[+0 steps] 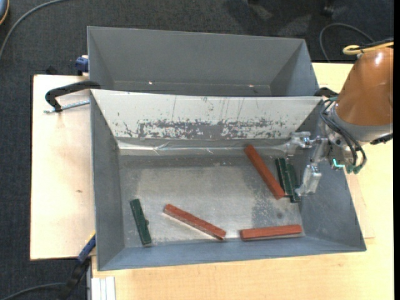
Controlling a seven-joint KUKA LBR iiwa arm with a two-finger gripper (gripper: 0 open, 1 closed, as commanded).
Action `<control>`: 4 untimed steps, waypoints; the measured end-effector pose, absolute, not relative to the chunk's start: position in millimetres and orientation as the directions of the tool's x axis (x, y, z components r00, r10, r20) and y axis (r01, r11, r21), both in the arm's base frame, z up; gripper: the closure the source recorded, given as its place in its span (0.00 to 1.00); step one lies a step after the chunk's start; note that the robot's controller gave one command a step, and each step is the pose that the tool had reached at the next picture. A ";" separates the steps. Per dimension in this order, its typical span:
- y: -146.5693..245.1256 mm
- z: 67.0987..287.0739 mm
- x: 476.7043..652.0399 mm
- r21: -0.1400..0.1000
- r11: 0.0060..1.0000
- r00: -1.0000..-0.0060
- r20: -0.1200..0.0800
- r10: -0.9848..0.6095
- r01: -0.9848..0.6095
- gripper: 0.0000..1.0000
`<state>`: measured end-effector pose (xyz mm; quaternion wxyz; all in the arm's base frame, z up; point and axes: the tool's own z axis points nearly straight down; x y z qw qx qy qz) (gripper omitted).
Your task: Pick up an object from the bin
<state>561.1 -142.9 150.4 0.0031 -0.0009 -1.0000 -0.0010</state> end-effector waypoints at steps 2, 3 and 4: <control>-104.9 70.4 510.9 0.002 0.994 -0.994 0.004 0.113 0.113 0.00; -38.0 185.4 580.8 0.001 0.999 -0.999 -0.017 -0.040 -0.040 0.00; -137.7 88.6 574.6 0.001 0.772 -0.772 0.002 -0.635 -0.635 0.00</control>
Offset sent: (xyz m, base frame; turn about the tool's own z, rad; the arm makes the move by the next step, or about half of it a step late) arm -0.0080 0.0171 -0.0804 0.1845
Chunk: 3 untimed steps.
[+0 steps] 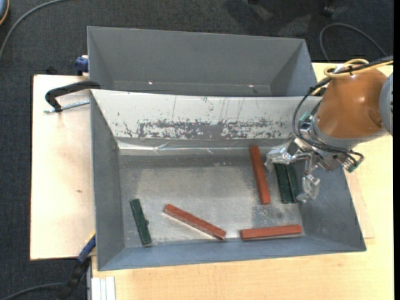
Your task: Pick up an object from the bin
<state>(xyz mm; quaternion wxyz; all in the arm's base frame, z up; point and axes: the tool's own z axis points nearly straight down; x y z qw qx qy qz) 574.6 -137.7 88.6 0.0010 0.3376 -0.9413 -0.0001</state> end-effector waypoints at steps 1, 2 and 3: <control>-125.9 74.3 545.5 -0.002 0.032 -0.032 -0.017 -0.999 -0.999 0.00; -128.5 72.8 574.3 -0.004 0.026 -0.026 -0.015 -1.000 -1.000 0.00; -133.6 75.0 574.3 -0.005 0.030 -0.029 -0.008 -1.000 -1.000 1.00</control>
Offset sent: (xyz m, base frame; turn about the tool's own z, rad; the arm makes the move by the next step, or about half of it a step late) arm -0.0325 -0.0007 -0.0186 -0.8481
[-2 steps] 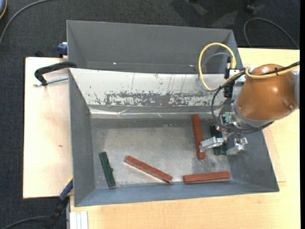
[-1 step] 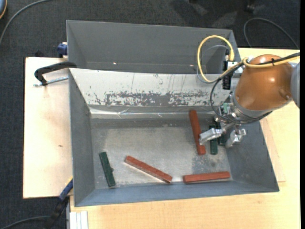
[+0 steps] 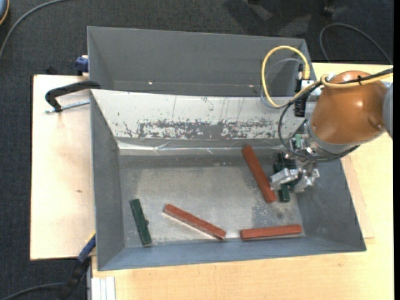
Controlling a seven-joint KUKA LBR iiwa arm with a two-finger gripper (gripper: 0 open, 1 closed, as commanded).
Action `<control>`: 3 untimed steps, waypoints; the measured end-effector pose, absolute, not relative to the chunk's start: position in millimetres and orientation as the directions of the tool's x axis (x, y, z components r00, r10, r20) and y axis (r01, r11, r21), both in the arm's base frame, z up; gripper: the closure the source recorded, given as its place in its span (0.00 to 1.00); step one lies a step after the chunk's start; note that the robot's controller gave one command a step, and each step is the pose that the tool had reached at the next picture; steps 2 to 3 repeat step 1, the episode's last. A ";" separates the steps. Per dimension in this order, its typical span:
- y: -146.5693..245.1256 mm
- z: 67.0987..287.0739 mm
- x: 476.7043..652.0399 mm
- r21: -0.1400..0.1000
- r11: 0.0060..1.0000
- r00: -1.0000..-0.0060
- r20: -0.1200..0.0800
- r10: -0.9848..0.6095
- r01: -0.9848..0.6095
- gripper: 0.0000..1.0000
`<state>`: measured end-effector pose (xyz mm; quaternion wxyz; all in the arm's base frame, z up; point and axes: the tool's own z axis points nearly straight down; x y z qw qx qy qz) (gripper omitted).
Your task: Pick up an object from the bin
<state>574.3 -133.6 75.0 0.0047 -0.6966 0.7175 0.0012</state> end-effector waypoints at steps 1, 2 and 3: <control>-136.0 242.6 583.2 -0.011 -0.301 0.301 0.003 -0.954 -0.953 1.00; -136.0 242.6 583.2 -0.011 -0.301 0.301 0.003 -0.954 -0.953 1.00; -136.0 242.6 583.2 -0.011 -0.301 0.301 0.003 -0.954 -0.953 1.00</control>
Offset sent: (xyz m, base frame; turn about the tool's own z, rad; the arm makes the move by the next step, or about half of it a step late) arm 0.0064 -0.0034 0.1632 -0.3396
